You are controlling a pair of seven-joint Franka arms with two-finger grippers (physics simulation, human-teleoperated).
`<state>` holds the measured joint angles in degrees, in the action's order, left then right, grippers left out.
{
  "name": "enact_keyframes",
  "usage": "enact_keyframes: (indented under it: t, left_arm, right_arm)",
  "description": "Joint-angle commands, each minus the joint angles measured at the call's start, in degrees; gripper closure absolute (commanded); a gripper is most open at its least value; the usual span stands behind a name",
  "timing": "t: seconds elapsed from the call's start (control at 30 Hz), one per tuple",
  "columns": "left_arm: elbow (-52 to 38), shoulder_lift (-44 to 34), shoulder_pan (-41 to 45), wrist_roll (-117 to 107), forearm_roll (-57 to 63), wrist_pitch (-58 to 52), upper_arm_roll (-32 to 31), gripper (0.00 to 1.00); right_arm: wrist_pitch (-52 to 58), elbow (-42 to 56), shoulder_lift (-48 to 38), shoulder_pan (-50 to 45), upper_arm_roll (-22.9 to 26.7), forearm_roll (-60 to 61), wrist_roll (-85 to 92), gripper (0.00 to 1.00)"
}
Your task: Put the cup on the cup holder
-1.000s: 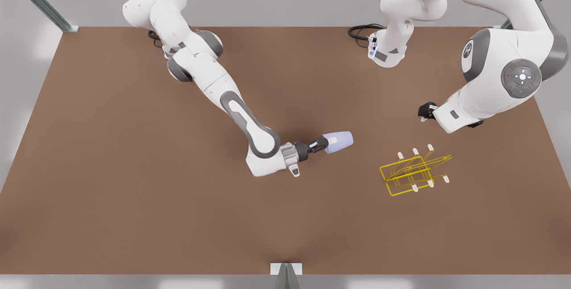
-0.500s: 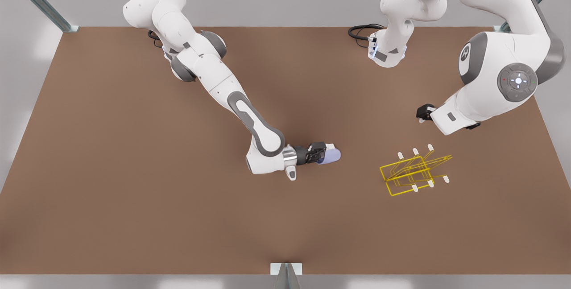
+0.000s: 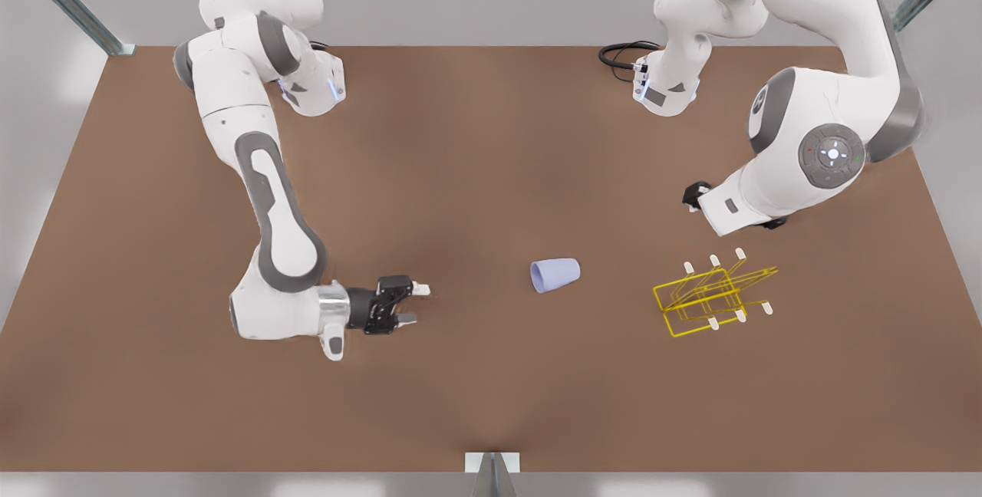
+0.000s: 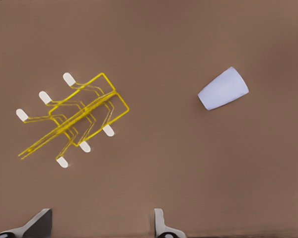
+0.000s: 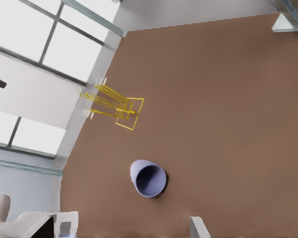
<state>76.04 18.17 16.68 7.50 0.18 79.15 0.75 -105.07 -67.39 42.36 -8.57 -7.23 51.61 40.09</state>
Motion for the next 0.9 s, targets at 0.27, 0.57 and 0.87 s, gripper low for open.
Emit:
enact_keyframes:
  t: [0.27, 0.57, 0.87]
  left_arm:
    - [12.2, 13.4, 18.7, 40.6, 0.4, 34.1, 0.4, 0.00]
    - [19.8, 13.8, 16.2, 57.7, -8.0, 53.4, 0.7, 0.00]
    - [19.9, 15.5, 15.8, 51.5, -3.0, 53.8, 2.1, 0.00]
  right_arm:
    - [22.9, -12.5, -33.0, 9.8, -0.3, -57.0, -46.1, 0.00]
    - [23.1, -10.7, -32.8, 10.5, 0.0, -56.8, -46.1, 0.00]
    - [28.4, -9.6, -32.1, 7.2, -0.4, -56.9, -46.2, 0.00]
